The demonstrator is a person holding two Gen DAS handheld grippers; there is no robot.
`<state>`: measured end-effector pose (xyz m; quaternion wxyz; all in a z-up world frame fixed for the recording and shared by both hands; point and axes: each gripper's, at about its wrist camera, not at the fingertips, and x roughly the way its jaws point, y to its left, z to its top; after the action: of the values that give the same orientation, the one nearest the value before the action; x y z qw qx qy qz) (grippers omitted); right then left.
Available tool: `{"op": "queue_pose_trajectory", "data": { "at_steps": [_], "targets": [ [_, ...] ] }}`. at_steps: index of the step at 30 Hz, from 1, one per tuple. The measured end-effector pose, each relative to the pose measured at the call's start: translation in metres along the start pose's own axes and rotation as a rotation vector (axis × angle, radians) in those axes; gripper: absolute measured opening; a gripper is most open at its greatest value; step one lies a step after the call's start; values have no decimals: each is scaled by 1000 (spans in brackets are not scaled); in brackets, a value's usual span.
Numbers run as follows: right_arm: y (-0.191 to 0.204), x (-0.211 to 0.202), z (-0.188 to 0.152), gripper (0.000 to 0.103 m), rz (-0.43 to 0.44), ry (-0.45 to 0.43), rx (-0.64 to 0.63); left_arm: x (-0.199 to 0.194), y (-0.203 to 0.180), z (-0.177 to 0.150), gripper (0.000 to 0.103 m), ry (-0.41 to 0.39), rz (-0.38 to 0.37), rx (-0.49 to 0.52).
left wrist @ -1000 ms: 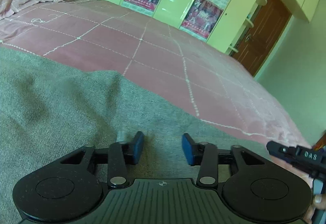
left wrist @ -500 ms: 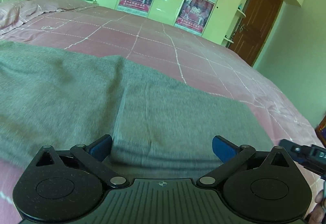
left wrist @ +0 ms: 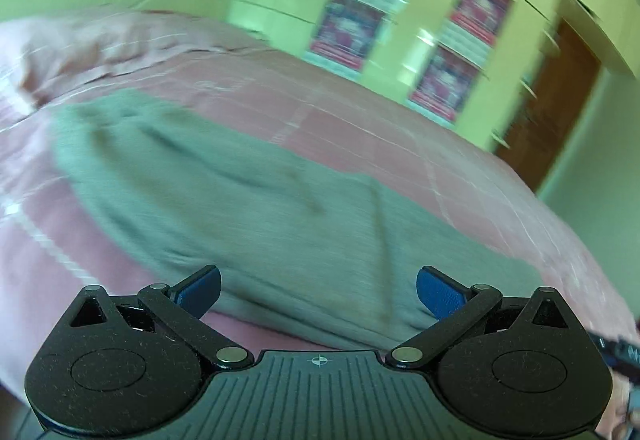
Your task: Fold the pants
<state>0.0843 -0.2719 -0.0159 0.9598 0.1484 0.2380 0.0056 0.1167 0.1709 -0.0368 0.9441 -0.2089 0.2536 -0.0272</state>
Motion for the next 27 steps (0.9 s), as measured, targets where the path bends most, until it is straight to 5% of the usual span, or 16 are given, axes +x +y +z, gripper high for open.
{"op": "queue_pose_trajectory", "data": {
  "at_steps": [5,9,12,15,18,24,27],
  "targets": [
    [14,-4,-3,55,28,-15,-63,12,99,18,102,-43,11,-296],
    [30,-2,-6,55,46,7,-115,53,151,21,75,-50,-9,-461],
    [39,2,-6,55,36,20,-146,78,163,26,59,-49,-22,-456],
    [52,12,-4,55,30,38,-152,100,168,38,58,-52,-68,-463],
    [79,24,0,55,62,38,-174,113,172,47,35,-37,-76,-446],
    [165,53,-7,55,196,70,-329,97,165,47,32,-84,-85,-375],
    [201,73,-25,60,169,140,-485,95,168,46,32,-73,-88,-362]
  ]
}}
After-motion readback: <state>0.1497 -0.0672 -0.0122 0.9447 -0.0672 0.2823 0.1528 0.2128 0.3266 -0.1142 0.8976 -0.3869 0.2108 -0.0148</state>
